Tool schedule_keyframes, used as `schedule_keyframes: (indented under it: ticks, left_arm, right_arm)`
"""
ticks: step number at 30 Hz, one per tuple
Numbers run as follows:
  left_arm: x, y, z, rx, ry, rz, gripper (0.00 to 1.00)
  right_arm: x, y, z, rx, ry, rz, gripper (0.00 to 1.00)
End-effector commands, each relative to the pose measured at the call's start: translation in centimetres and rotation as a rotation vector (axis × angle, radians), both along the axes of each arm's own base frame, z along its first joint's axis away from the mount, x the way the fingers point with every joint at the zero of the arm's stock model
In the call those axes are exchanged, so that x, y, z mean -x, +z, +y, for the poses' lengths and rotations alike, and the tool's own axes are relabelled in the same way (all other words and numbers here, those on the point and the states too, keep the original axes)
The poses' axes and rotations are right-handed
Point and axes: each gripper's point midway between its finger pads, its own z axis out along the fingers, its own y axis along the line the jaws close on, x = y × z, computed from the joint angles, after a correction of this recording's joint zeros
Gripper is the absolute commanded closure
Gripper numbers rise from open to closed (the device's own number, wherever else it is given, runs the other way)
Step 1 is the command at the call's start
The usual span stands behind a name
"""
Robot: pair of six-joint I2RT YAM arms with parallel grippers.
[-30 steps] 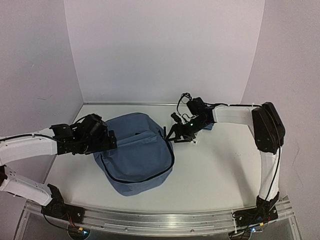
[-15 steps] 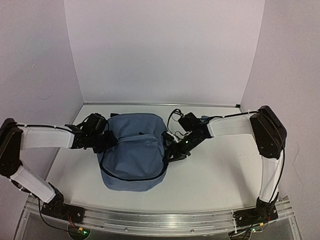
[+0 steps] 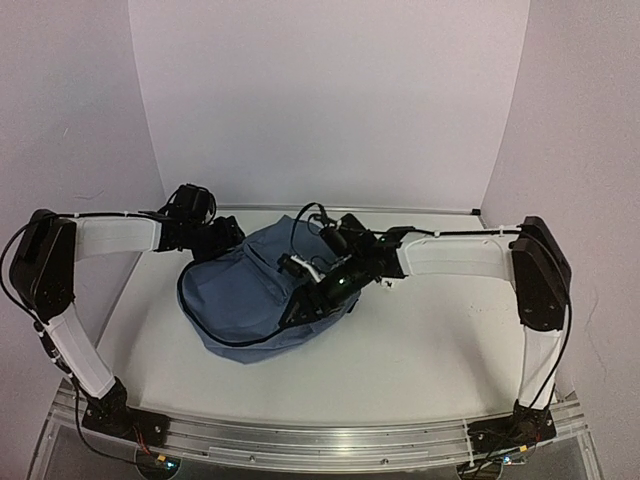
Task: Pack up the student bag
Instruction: Adjust the student bag at the center of the board.
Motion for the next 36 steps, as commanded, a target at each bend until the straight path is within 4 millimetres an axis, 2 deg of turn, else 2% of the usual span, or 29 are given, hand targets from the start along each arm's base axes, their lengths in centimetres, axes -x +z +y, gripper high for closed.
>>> schedule_keyframes:
  ticks: [1,4,7,11,13,15,17,19,22,23,26,28,30,33,36]
  left_arm:
    - [3.3,4.6,-0.3,0.032,-0.070,-0.074,0.14]
    - [6.6,5.0,-0.9,-0.016,-0.068,-0.085,0.08]
    - [9.5,3.9,-0.9,-0.025,-0.033,-0.036,0.07]
    - [12.6,2.2,0.6,0.016,0.066,0.023,0.01]
    - [14.0,1.3,1.4,0.023,0.104,0.046,0.00]
    - [14.8,0.8,1.7,0.039,0.116,0.060,0.00]
    - [15.5,-0.6,1.8,0.050,0.132,0.105,0.00]
    - [16.1,-2.0,2.3,0.053,0.170,0.145,0.01]
    - [16.6,-3.3,3.1,0.058,0.219,0.163,0.04]
    - [16.5,-3.4,3.4,0.052,0.235,0.155,0.09]
    - [15.5,-3.7,3.8,0.024,0.252,0.143,0.21]
    - [14.1,-4.4,3.5,0.031,0.241,0.154,0.31]
    - [12.4,-5.3,3.3,0.086,0.230,0.175,0.45]
    - [8.8,-6.0,2.8,0.139,0.201,0.174,0.75]
    - [4.6,-5.1,2.1,0.116,0.161,0.145,0.90]
  right_arm:
    - [-8.0,7.4,-4.5,-0.112,-0.185,-0.126,0.25]
    - [-13.8,7.7,-7.8,-0.056,-0.347,-0.230,0.22]
    - [-17.1,6.6,-9.3,0.047,-0.413,-0.374,0.19]
    - [-19.9,4.6,-9.0,0.119,-0.442,-0.420,0.17]
    - [-21.1,2.8,-8.8,0.157,-0.458,-0.413,0.17]
    - [-21.9,1.5,-8.6,0.181,-0.460,-0.406,0.17]
    - [-22.1,0.1,-8.2,0.194,-0.448,-0.385,0.17]
    - [-21.8,-1.1,-7.6,0.188,-0.425,-0.340,0.19]
    - [-20.7,-2.5,-6.9,0.170,-0.388,-0.256,0.29]
    - [-20.1,-2.7,-6.8,0.163,-0.375,-0.231,0.34]
    - [-18.1,-2.9,-7.2,0.151,-0.347,-0.171,0.59]
    - [-16.2,-2.6,-7.9,0.143,-0.330,-0.132,0.73]
    - [-14.3,-2.1,-8.5,0.128,-0.310,-0.094,0.79]
    - [-10.8,-1.6,-9.2,0.096,-0.270,-0.020,0.83]
    - [-7.6,-1.7,-8.9,0.075,-0.212,0.022,0.84]
